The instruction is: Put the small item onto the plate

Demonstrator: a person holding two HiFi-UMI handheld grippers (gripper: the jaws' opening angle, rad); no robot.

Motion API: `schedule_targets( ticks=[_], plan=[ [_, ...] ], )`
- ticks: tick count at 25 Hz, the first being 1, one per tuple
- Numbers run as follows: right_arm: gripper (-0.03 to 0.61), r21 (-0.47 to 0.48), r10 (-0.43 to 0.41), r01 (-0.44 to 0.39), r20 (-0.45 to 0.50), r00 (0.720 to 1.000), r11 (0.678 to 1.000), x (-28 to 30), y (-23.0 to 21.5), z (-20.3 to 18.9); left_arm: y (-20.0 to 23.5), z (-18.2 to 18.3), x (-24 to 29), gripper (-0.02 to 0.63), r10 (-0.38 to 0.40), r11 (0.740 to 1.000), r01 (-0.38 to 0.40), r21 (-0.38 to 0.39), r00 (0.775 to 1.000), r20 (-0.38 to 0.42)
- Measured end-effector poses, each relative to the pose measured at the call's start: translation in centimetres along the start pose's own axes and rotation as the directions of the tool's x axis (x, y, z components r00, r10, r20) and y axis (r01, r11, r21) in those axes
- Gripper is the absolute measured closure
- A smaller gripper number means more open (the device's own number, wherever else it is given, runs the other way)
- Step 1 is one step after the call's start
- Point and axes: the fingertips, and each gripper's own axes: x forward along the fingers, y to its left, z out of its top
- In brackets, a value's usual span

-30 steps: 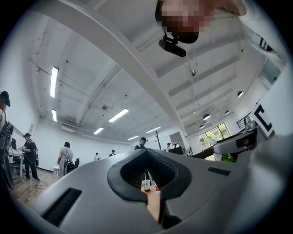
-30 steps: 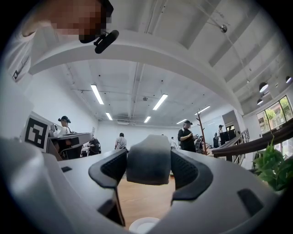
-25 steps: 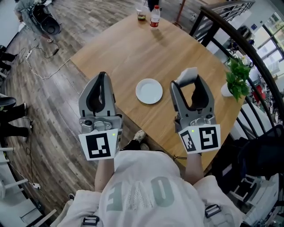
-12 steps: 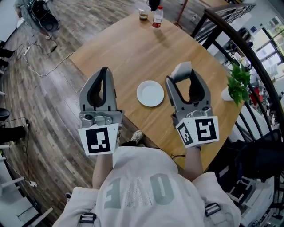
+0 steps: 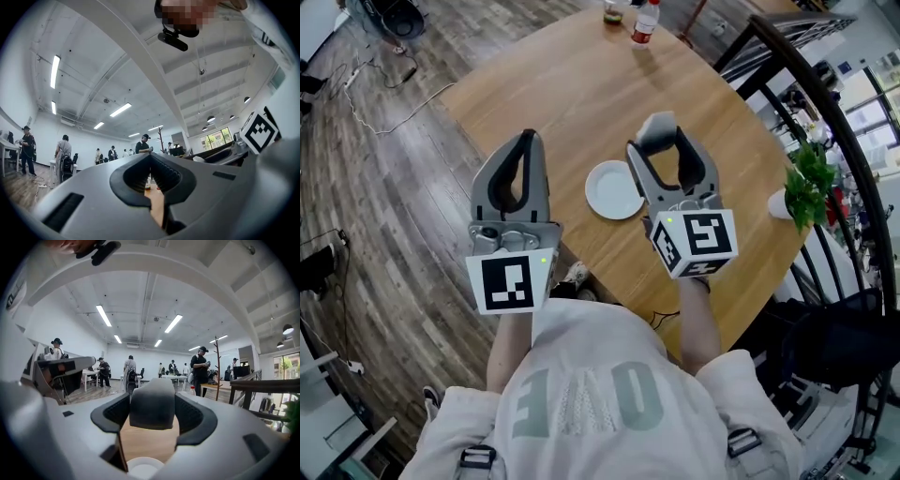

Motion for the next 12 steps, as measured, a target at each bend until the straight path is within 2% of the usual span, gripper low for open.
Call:
schedule_targets(
  ticks=[8,12],
  plan=[
    [0.27,-0.08,0.039,-0.052,-0.158,0.987,0.995,4.1,0.8,-6.0,0.5,-3.3,1.0,0.606,0.008,1.0,-0.009,-0.01,0.997,-0.083],
    [0.27,-0.086,0.056,-0.078,-0.233,0.971,0.993,5.2,1.1,-8.9,0.3,-5.0,1.3,0.605,-0.002,1.0,0.004,0.013,0.991,-0.133]
  ],
)
